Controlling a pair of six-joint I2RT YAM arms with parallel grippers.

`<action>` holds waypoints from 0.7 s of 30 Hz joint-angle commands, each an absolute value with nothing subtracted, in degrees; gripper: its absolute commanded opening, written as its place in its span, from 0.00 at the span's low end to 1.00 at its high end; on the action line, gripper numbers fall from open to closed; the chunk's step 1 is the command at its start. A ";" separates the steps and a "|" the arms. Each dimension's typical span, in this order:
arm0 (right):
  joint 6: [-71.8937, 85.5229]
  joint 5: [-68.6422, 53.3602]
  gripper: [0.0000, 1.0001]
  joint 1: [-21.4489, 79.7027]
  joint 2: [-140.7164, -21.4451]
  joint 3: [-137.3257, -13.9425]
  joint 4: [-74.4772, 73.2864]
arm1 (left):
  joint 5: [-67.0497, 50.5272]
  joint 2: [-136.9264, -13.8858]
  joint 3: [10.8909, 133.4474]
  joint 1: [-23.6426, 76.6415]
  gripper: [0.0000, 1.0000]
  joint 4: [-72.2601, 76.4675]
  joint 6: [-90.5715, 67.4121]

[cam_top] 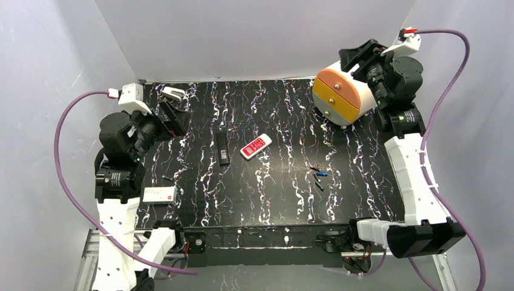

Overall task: Load the batteries into the remote control
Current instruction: Adjust the remote control at the center of the board.

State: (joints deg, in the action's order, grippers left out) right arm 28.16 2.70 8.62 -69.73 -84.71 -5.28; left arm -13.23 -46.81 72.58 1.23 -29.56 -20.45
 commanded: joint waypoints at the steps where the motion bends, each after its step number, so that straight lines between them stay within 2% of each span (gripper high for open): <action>1: 30.51 -7.27 0.73 8.47 -69.92 -84.19 -5.19 | -18.29 -47.31 70.24 0.97 0.99 -26.64 -22.37; 6: 28.86 -18.83 0.70 8.53 -72.19 -83.87 -7.27 | -20.44 -50.30 67.83 0.97 0.99 -23.40 -25.46; 11: 31.58 -25.99 0.73 9.00 -71.05 -76.14 0.90 | -19.83 -53.75 67.45 0.88 0.98 -23.01 -25.71; 14: 29.45 -30.13 0.75 11.32 -73.95 -77.69 -3.34 | -22.33 -58.02 69.19 0.92 0.98 -26.52 -25.86; 17: 24.13 -26.15 0.78 18.73 -75.04 -77.27 -6.58 | -25.24 -59.62 65.92 1.12 0.98 -26.13 -28.62; 21: 21.90 -20.03 0.82 28.80 -76.50 -73.61 -1.30 | -24.47 -59.35 57.90 1.97 0.99 -21.51 -31.95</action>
